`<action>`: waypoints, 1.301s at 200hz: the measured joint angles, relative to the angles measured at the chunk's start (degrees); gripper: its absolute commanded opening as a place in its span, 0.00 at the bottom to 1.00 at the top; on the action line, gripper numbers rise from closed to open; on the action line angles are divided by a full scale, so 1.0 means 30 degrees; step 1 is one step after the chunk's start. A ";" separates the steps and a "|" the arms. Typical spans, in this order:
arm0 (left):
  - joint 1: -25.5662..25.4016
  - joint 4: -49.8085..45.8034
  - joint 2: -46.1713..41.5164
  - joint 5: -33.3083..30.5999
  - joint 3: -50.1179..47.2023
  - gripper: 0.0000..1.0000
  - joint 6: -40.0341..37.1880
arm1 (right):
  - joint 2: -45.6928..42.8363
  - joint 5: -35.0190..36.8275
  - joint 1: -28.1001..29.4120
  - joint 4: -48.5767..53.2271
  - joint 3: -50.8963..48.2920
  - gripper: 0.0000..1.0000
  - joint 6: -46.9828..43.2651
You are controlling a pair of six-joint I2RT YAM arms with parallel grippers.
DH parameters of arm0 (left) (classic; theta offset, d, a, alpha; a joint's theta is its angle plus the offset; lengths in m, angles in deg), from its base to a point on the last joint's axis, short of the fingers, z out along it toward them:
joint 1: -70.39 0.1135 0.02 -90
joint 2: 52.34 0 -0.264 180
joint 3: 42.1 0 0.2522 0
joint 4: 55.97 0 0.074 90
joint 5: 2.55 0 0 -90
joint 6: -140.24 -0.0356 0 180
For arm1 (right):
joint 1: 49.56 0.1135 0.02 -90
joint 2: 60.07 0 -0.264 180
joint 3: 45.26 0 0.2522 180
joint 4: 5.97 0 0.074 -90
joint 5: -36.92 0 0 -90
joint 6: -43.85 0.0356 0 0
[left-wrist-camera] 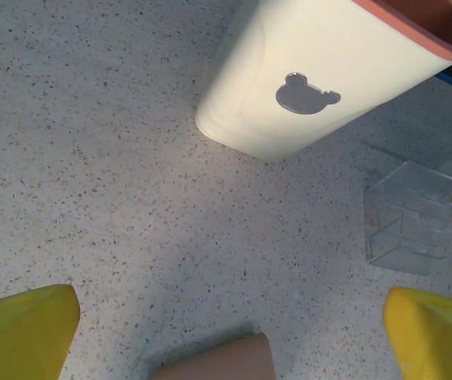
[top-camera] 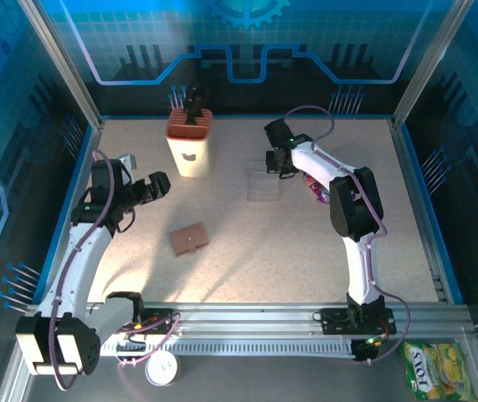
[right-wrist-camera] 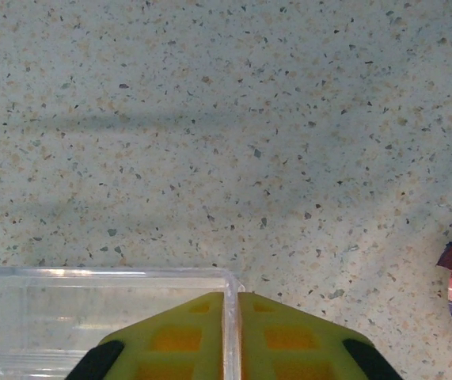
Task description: Take the credit cards out of the card holder
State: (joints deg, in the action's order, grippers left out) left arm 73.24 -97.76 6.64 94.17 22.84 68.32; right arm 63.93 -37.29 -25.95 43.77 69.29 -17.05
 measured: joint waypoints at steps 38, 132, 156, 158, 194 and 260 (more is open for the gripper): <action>0.0000 0.0109 -0.0080 0.0058 -0.0444 0.99 0.0342 | 0.0000 -0.0233 -0.0015 0.0000 0.0015 0.19 -0.0066; -0.0299 0.0794 0.0495 0.0787 -0.1501 0.99 0.2834 | -0.2892 -0.1275 -0.0015 0.0131 -0.0765 0.30 -0.0350; -0.1158 0.1042 0.1712 0.0954 -0.1800 0.99 0.3344 | -0.4342 -0.1938 0.0000 0.0007 -0.1814 0.35 -0.0321; -0.1224 0.1056 0.1814 0.0976 -0.1807 0.99 0.3381 | -0.4444 -0.1996 0.0000 -0.0015 -0.1902 0.35 -0.0321; -0.2324 0.1639 0.4189 0.1552 -0.1836 0.99 0.3526 | -0.5646 -0.3439 0.0117 -0.0372 -0.3905 0.40 -0.0044; -0.3424 0.2448 0.8007 0.2280 -0.1836 0.99 0.3432 | -0.6339 -0.4889 0.0831 -0.0736 -0.5829 0.44 0.0474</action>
State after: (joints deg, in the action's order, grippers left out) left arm 62.97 -90.42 30.66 101.01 17.33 78.62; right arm 44.92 -51.96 -23.45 41.57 51.81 -15.63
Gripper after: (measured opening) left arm 0.992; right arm 0.430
